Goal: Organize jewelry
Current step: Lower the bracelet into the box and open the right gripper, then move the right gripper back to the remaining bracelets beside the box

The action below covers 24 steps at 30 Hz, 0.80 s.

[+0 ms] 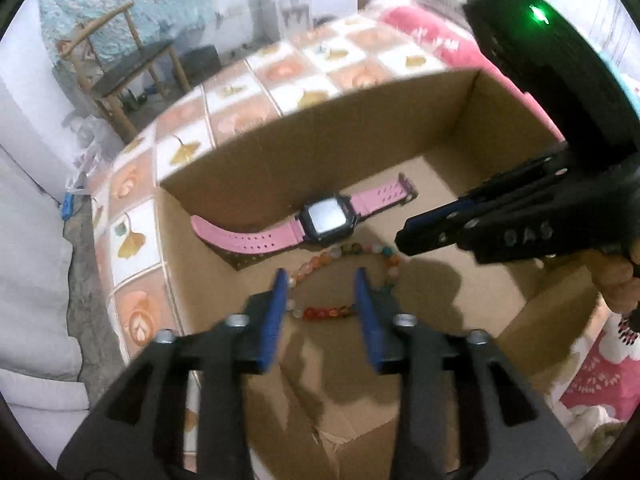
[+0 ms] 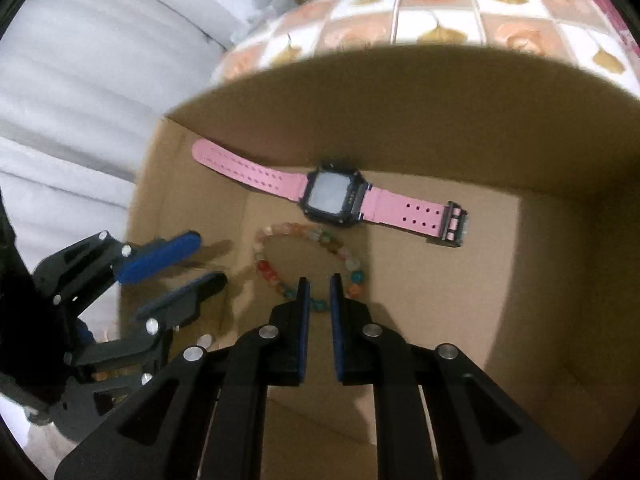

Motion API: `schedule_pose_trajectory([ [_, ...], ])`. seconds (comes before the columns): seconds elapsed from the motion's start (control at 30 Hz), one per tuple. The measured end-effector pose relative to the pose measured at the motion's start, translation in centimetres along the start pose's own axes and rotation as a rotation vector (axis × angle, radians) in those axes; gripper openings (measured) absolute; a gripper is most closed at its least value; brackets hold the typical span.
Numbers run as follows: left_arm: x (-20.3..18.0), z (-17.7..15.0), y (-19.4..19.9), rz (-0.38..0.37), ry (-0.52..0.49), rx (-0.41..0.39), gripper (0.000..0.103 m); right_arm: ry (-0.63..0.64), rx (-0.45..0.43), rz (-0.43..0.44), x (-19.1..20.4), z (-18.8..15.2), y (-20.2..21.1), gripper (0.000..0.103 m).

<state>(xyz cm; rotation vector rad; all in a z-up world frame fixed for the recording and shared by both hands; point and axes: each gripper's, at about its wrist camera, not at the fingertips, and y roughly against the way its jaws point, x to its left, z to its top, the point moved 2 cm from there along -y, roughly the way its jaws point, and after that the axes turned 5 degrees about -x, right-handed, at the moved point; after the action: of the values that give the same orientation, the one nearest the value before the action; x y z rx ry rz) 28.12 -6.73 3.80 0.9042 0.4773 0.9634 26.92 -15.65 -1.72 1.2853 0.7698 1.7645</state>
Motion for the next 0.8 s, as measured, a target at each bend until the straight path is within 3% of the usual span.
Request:
schedule_pose_trajectory([
  [0.13,0.6,-0.9,5.2,-0.001,0.045,-0.122,0.056,0.032,-0.147,0.039,0.7,-1.8,6.0,0.012],
  [0.2,1.1,-2.0,8.4,0.001,0.076,-0.199,0.063,0.056,-0.241,0.057,1.1,-3.5,9.5,0.027],
  [0.27,1.4,-3.3,11.2,-0.011,0.102,-0.269,0.069,0.103,-0.342,0.104,2.0,-6.4,13.6,0.033],
  [0.4,1.2,-7.3,15.6,-0.042,0.144,-0.384,0.079,0.156,-0.436,0.193,2.9,-11.6,17.0,0.034],
  [0.5,0.5,-10.3,16.3,-0.06,0.16,-0.399,0.08,0.145,-0.416,0.243,3.2,-16.4,15.9,0.034],
  [0.57,-0.3,-12.3,15.8,-0.053,0.178,-0.389,0.081,0.103,-0.379,0.221,2.9,-18.6,13.7,0.034],
  [0.73,-2.5,-16.3,10.6,-0.132,0.287,-0.284,0.08,-0.083,-0.28,0.246,1.1,-20.8,7.0,0.034],
  [0.8,-3.3,-17.0,8.4,-0.161,0.317,-0.246,0.079,-0.101,-0.28,0.2,0.9,-20.8,5.8,0.028],
])
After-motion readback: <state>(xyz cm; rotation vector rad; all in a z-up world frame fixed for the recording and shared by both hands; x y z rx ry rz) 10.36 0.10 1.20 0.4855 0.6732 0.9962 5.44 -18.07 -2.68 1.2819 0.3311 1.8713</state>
